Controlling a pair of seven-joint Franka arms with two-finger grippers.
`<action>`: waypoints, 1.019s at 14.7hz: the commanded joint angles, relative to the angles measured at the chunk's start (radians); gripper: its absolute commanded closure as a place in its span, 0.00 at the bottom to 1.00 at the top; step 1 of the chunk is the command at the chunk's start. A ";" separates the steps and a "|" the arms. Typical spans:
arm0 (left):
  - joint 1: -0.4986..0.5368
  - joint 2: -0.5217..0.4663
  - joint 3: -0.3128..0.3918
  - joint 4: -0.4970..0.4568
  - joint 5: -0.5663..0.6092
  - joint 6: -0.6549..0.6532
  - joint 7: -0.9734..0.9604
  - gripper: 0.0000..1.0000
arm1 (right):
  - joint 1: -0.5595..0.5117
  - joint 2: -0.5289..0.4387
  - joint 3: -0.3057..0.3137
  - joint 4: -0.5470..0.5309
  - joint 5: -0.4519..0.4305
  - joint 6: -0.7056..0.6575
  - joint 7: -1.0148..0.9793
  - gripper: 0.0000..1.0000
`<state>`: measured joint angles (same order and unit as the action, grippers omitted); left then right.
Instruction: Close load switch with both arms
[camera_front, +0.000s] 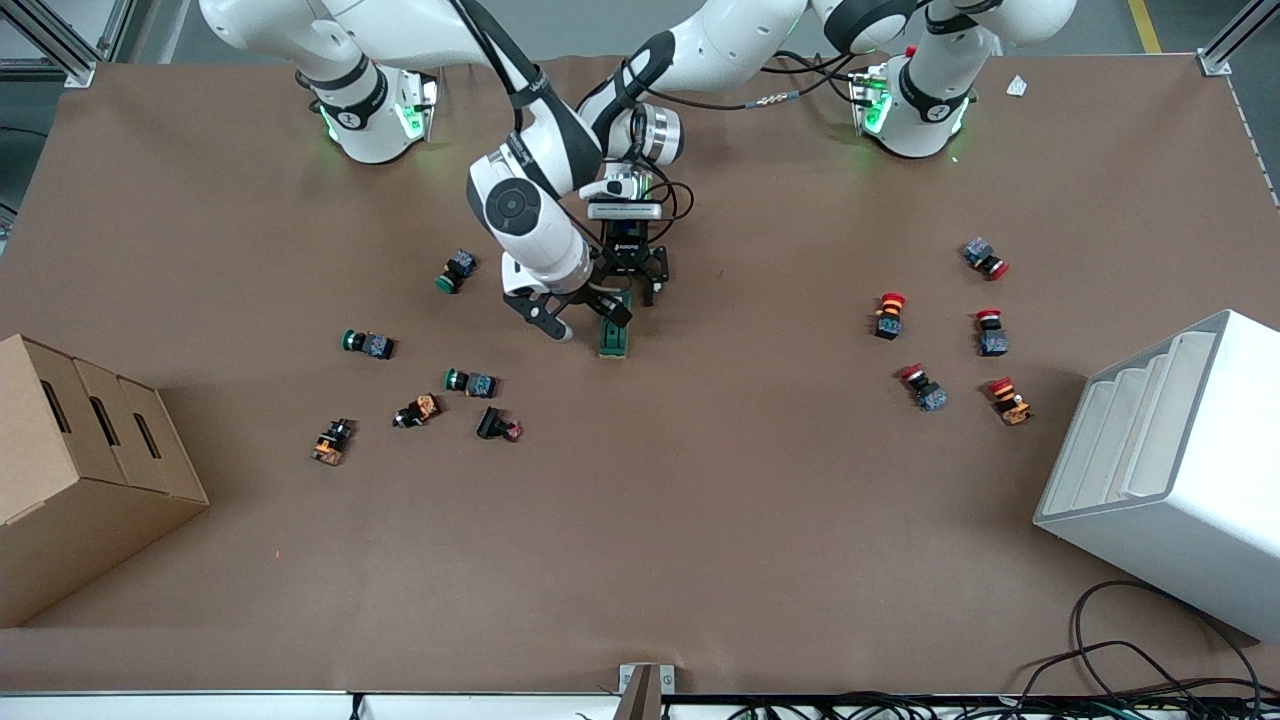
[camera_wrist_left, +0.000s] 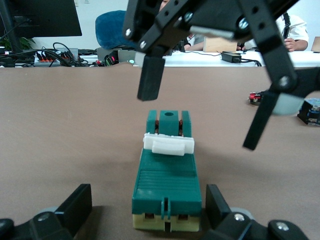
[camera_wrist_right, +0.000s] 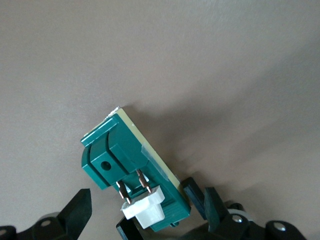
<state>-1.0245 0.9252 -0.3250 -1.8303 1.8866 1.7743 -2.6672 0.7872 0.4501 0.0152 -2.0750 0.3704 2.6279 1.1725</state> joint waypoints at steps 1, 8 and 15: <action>0.007 0.073 0.001 0.040 0.031 0.046 -0.033 0.01 | 0.039 0.031 -0.009 -0.002 0.021 0.075 0.039 0.00; 0.007 0.073 0.003 0.037 0.031 0.042 -0.031 0.01 | 0.078 0.090 -0.009 0.030 0.024 0.159 0.111 0.00; 0.007 0.072 0.003 0.040 0.031 0.042 -0.033 0.01 | 0.061 0.093 -0.011 0.090 0.024 0.145 0.131 0.00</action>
<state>-1.0248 0.9263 -0.3249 -1.8301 1.8883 1.7723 -2.6676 0.8449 0.5212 -0.0064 -2.0475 0.3714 2.7578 1.2797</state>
